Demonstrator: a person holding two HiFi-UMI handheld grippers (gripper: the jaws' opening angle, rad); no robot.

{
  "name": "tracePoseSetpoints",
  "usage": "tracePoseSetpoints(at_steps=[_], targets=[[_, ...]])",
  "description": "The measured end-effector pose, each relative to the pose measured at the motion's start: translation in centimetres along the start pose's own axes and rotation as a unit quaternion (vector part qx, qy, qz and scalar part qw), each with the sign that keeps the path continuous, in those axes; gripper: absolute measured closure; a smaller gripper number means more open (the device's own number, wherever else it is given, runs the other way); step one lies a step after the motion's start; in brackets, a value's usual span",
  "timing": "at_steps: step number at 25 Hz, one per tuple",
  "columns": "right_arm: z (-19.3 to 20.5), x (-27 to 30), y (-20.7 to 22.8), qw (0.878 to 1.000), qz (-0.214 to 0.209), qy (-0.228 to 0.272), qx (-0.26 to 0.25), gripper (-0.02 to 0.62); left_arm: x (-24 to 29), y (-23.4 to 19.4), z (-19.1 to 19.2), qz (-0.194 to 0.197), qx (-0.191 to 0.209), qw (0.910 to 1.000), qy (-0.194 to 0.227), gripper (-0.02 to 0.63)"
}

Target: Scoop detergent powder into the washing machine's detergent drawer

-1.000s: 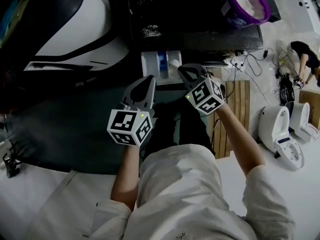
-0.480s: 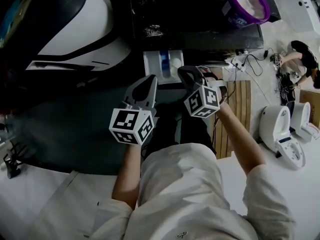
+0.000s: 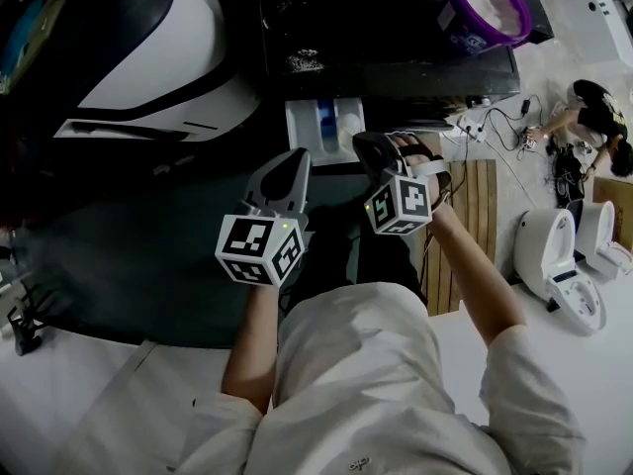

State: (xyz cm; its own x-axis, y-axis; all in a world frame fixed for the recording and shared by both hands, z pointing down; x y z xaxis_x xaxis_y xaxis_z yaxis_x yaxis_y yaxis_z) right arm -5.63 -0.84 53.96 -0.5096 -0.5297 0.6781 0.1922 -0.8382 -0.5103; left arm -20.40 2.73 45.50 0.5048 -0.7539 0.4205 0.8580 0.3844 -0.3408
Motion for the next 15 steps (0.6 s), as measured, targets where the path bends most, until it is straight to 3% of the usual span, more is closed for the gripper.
tracePoseSetpoints(at_steps=[11,15], targets=[[-0.5,-0.8,-0.1,1.0,0.021,0.008,0.004,0.586,-0.8,0.2,0.2,0.004,0.004,1.0,0.004,0.594],[-0.7,-1.2,0.1,0.998,0.022,0.017,0.049,0.586,-1.2,0.2,0.2,0.007,0.007,0.9999,0.007,0.594]])
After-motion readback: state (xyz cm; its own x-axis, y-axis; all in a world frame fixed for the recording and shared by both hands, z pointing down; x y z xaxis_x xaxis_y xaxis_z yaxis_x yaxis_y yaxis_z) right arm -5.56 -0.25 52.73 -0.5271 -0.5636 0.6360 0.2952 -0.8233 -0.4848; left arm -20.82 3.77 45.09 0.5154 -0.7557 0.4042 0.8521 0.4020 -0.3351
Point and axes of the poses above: the fingertips, and each gripper's own axes: x forward along the fingers, y to its right, z out of its underside, the point moved 7 cm from there along -x, backward along the fingers
